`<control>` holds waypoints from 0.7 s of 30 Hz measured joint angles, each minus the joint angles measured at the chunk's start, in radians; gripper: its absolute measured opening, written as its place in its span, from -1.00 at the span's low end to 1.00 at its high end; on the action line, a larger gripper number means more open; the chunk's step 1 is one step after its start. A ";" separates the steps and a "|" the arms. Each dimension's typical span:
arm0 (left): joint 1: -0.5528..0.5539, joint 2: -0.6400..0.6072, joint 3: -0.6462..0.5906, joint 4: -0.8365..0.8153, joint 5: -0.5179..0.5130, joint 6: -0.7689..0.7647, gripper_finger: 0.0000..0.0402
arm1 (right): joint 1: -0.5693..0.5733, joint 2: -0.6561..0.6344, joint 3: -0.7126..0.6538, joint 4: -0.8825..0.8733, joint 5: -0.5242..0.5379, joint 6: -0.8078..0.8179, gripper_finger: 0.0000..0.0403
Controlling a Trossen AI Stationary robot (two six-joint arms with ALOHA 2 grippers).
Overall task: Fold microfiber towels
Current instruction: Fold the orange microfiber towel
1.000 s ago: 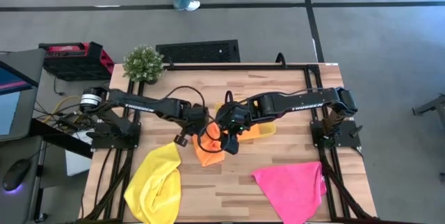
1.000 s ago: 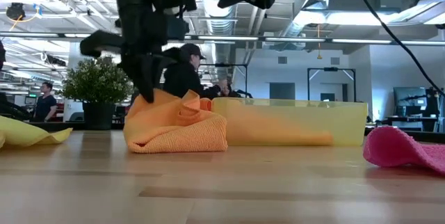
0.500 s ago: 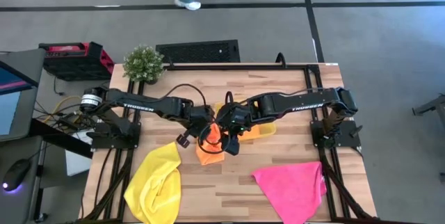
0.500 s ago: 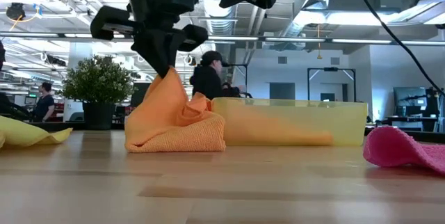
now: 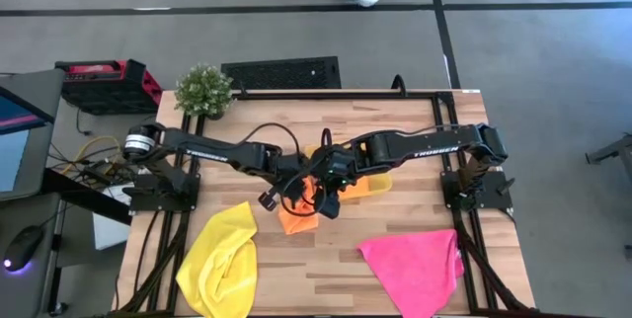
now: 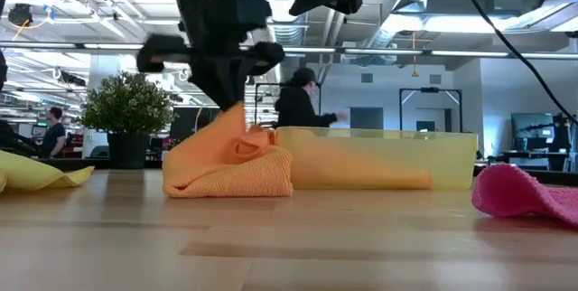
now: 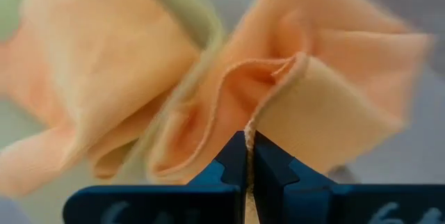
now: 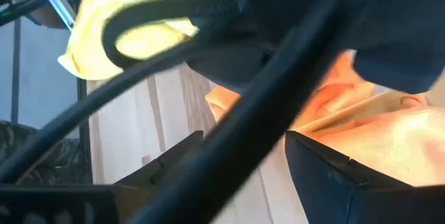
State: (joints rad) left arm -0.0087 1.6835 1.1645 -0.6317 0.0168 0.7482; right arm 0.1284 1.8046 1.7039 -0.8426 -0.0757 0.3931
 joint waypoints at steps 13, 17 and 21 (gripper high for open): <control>-0.004 0.032 0.000 0.051 -0.190 -0.023 -0.67 | 0.000 0.000 0.000 -0.018 -0.001 0.003 0.12; -0.004 0.032 0.000 0.056 -0.220 -0.068 -0.52 | 0.000 0.000 0.000 -0.022 -0.002 0.003 0.12; -0.004 0.020 0.000 0.016 -0.243 -0.132 -0.46 | 0.000 0.000 0.000 -0.026 -0.001 0.003 0.12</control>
State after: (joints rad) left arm -0.0132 1.7039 1.1648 -0.6154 -0.2258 0.6165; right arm 0.1284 1.8050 1.7039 -0.8687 -0.0765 0.3958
